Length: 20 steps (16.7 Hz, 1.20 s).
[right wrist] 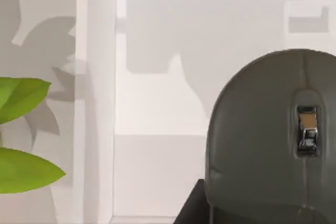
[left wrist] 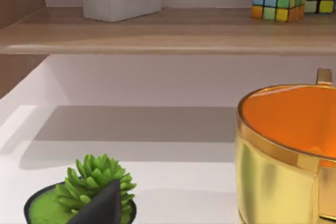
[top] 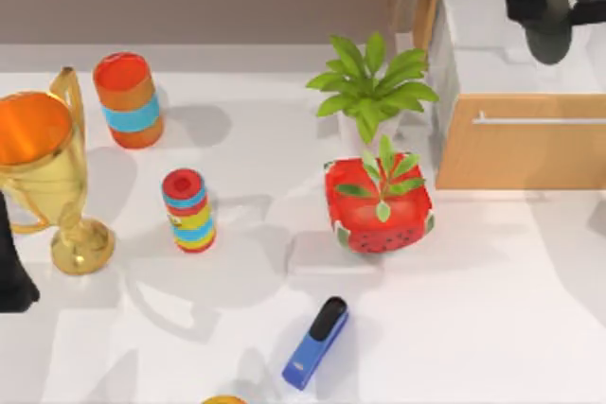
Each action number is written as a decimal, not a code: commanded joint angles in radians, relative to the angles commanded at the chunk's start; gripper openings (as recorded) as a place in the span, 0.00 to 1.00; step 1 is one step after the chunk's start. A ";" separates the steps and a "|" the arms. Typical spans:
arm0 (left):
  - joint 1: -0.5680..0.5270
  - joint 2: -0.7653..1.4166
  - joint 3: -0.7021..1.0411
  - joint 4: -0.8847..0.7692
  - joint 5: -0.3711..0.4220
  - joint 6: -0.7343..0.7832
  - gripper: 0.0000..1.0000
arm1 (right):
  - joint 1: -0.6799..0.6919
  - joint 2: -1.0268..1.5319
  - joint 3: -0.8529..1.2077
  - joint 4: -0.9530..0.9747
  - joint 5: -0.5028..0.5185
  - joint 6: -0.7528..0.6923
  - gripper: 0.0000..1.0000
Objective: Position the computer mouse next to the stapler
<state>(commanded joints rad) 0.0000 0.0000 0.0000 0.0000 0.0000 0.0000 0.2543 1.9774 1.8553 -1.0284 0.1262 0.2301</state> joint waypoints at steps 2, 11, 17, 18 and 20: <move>0.000 0.000 0.000 0.000 0.000 0.000 1.00 | 0.046 -0.078 -0.071 0.018 0.011 0.050 0.00; 0.000 0.000 0.000 0.000 0.000 0.000 1.00 | 0.291 -0.298 -0.461 0.076 0.017 0.313 0.00; 0.000 0.000 0.000 0.000 0.000 0.000 1.00 | 0.436 -0.316 -0.677 0.123 -0.012 0.472 0.00; 0.000 0.000 0.000 0.000 0.000 0.000 1.00 | 0.457 -0.309 -0.704 0.134 -0.018 0.494 0.00; 0.000 0.000 0.000 0.000 0.000 0.000 1.00 | 0.492 -0.292 -0.747 0.158 -0.031 0.533 0.00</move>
<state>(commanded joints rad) 0.0000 0.0000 0.0000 0.0000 0.0000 0.0000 0.7468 1.6849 1.1084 -0.8702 0.0952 0.7629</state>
